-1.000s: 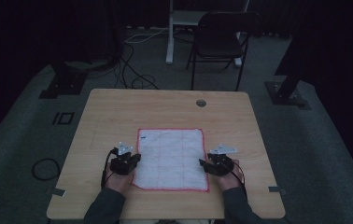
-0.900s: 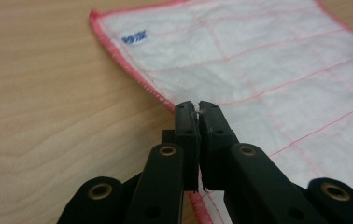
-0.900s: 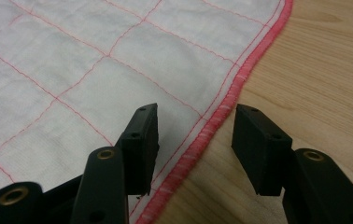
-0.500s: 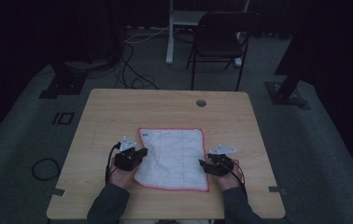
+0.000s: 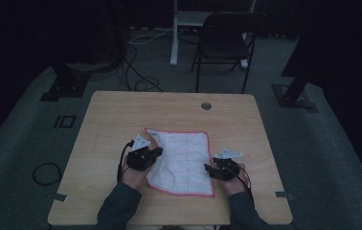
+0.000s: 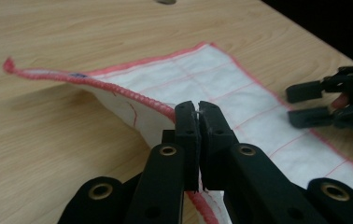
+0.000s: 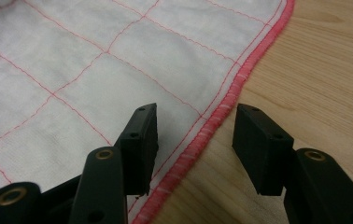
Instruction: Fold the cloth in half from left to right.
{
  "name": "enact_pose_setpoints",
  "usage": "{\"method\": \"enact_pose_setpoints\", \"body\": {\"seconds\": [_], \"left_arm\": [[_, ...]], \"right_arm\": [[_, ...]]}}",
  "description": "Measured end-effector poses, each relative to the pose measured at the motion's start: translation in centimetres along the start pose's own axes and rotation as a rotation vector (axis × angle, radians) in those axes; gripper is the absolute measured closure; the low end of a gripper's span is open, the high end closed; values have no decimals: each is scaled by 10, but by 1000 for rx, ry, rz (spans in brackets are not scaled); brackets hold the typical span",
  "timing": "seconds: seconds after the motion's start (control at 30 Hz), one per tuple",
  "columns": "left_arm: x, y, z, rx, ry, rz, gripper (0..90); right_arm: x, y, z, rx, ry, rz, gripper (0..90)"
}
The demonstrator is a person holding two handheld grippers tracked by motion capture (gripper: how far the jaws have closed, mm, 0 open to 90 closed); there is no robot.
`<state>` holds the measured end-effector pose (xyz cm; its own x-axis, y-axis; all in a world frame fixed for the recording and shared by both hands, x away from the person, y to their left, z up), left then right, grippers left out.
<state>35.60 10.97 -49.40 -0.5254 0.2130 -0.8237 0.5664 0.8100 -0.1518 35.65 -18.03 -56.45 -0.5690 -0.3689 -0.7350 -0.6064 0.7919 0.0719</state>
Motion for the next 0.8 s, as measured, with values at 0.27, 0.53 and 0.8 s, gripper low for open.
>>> {"method": "enact_pose_setpoints", "body": {"seconds": [0.27, 0.53, 0.8], "left_arm": [[-12, -16, 7, 34, -5, 29, 881], [-20, -31, 19, 62, -4, 44, 881], [-24, -44, 30, 84, 5, 58, 881]], "right_arm": [[0, 0, 0, -2, -2, 2, 500], [0, 0, 0, -4, -3, 4, 500], [0, 0, 0, -4, -4, 6, 499]]}}
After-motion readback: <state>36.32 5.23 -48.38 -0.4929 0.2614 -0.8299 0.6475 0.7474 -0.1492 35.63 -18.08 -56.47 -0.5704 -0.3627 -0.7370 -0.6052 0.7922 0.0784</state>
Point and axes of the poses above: each handheld gripper's, and its own axes: z roughly forward along the jaws, x roughly out of its underside, y roughly to its left, the point moved 3 cm from there along z, roughly forward along the jaws, and after that the axes turned 3 degrees about -x, right-handed, at the moved point
